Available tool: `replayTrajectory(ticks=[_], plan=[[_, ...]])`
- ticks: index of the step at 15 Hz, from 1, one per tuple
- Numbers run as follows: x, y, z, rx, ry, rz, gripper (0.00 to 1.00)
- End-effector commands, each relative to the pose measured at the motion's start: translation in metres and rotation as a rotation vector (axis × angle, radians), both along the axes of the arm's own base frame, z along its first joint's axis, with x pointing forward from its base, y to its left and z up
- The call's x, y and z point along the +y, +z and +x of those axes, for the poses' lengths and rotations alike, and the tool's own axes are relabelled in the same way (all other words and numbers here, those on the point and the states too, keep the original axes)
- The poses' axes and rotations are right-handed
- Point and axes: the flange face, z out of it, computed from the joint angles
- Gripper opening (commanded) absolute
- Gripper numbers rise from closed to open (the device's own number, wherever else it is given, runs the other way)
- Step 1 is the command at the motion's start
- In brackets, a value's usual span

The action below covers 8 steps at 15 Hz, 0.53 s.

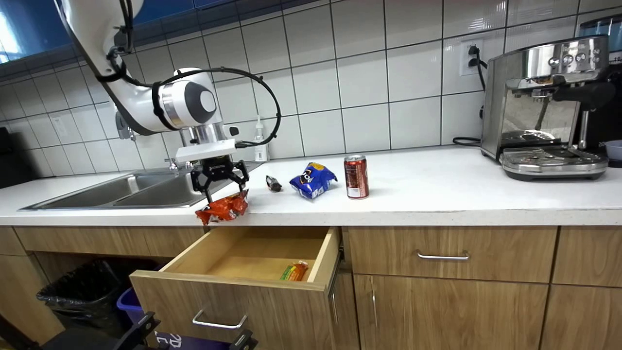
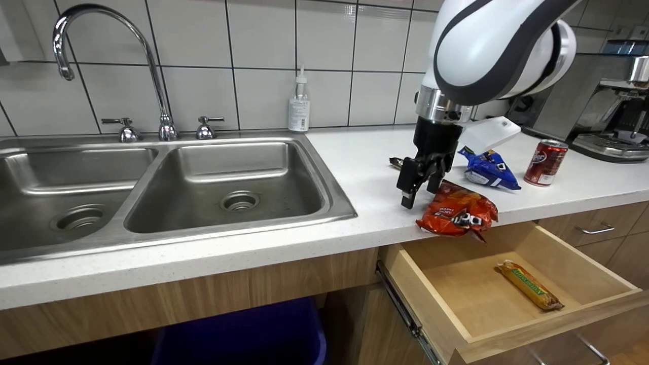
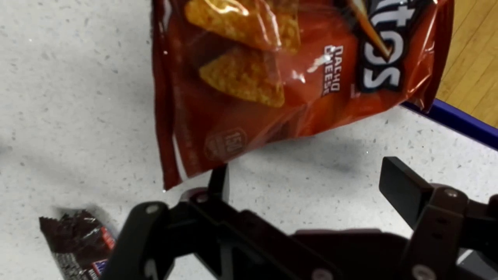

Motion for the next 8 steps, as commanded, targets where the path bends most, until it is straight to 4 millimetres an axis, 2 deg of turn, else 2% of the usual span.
replayTrajectory(ticks=[1,5,8], plan=[[-0.005,0.015,-0.019,-0.004,0.019,-0.022,1.0],[-0.007,0.025,-0.033,-0.01,0.021,-0.024,1.0],[-0.008,0.031,-0.035,-0.014,0.014,-0.023,1.0]])
